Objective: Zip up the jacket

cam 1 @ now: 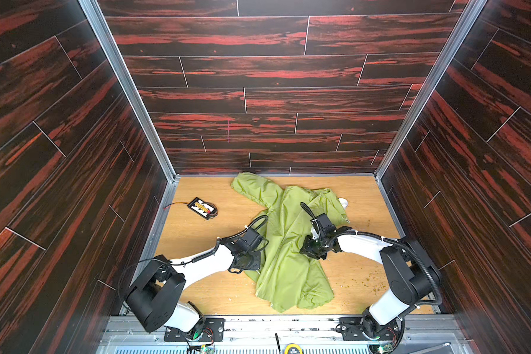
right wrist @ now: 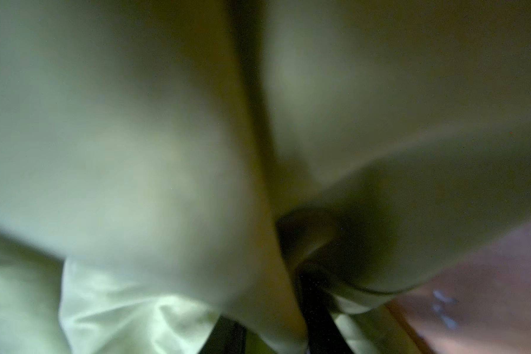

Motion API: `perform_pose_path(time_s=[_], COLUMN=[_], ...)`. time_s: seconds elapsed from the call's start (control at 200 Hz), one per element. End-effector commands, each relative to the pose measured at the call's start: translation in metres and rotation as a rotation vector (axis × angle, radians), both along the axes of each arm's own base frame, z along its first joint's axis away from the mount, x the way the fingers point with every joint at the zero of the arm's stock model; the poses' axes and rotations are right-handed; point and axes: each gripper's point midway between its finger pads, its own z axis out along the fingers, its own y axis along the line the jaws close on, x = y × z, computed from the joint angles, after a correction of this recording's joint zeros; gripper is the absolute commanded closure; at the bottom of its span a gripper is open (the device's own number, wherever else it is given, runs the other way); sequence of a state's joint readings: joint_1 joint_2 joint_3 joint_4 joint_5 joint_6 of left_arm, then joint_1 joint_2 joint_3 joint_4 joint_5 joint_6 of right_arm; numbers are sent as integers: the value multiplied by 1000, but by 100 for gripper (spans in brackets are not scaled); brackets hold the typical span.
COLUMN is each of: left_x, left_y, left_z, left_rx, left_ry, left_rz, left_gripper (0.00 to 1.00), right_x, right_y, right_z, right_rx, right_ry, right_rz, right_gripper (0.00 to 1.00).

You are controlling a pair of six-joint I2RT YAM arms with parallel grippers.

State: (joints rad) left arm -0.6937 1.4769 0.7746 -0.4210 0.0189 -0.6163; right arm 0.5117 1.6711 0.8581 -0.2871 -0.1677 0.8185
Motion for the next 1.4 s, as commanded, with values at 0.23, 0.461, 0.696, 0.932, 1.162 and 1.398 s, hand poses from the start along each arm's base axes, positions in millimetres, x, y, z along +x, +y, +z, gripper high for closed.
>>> perform_pose_path(time_s=[0.23, 0.461, 0.696, 0.932, 1.162, 1.398], left_x=[8, 12, 9, 6, 5, 10], left_y=[2, 7, 17, 25, 27, 28], left_z=[-12, -10, 2, 5, 6, 22], left_rx=[7, -2, -13, -8, -4, -25], left_ry=[-6, -39, -83, -99, -101, -149], left_rz=[35, 72, 111, 132, 145, 147], left_gripper=[94, 99, 100, 100, 100, 87], right_x=[18, 33, 43, 58, 72, 74], right_y=[-37, -50, -59, -60, -60, -67], right_z=[-38, -39, -35, -35, -23, 6], right_rx=[-93, -121, -175, -209, -218, -228], right_ry=[83, 96, 99, 107, 61, -25], right_rz=[-93, -123, -149, -168, -172, -172], right_gripper=[77, 77, 75, 73, 70, 63])
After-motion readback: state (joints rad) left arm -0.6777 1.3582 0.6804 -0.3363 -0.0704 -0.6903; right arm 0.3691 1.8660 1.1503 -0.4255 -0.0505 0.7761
